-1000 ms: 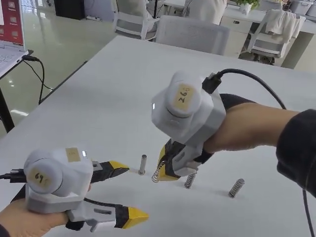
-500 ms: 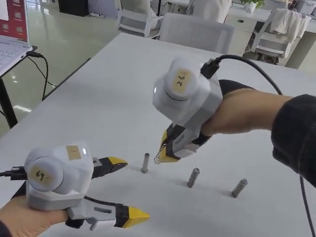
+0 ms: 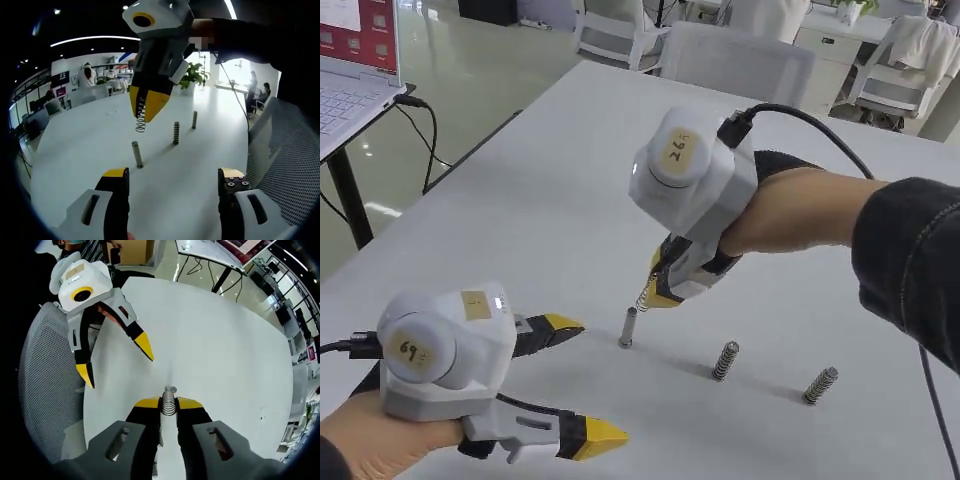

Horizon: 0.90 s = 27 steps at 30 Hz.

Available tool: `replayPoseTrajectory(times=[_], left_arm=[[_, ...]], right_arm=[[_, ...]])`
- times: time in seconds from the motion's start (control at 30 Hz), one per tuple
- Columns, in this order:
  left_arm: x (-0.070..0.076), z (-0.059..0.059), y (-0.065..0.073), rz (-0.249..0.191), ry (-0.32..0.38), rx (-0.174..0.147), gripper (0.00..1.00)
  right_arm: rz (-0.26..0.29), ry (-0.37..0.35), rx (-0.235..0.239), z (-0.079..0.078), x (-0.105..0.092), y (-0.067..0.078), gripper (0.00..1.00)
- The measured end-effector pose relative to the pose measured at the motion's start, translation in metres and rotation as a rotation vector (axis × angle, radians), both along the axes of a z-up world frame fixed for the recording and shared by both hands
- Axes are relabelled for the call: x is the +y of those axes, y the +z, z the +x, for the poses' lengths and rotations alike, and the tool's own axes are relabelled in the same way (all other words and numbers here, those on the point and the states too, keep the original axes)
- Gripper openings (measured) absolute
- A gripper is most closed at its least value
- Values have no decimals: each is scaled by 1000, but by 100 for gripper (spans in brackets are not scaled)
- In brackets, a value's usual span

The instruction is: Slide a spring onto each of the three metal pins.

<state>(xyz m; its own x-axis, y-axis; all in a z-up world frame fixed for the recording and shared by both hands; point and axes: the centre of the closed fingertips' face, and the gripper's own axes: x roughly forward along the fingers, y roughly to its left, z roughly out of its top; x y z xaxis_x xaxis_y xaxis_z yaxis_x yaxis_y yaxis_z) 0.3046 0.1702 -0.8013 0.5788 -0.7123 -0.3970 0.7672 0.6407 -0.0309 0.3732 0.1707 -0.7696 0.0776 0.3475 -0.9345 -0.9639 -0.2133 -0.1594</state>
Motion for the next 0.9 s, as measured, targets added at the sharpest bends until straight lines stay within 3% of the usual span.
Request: replayPoseTrajectory(times=[0.9], left_arm=[[8,2,-9,-6,26,30,66]], right_arm=[[-62,15,24,12,6,-32,13]])
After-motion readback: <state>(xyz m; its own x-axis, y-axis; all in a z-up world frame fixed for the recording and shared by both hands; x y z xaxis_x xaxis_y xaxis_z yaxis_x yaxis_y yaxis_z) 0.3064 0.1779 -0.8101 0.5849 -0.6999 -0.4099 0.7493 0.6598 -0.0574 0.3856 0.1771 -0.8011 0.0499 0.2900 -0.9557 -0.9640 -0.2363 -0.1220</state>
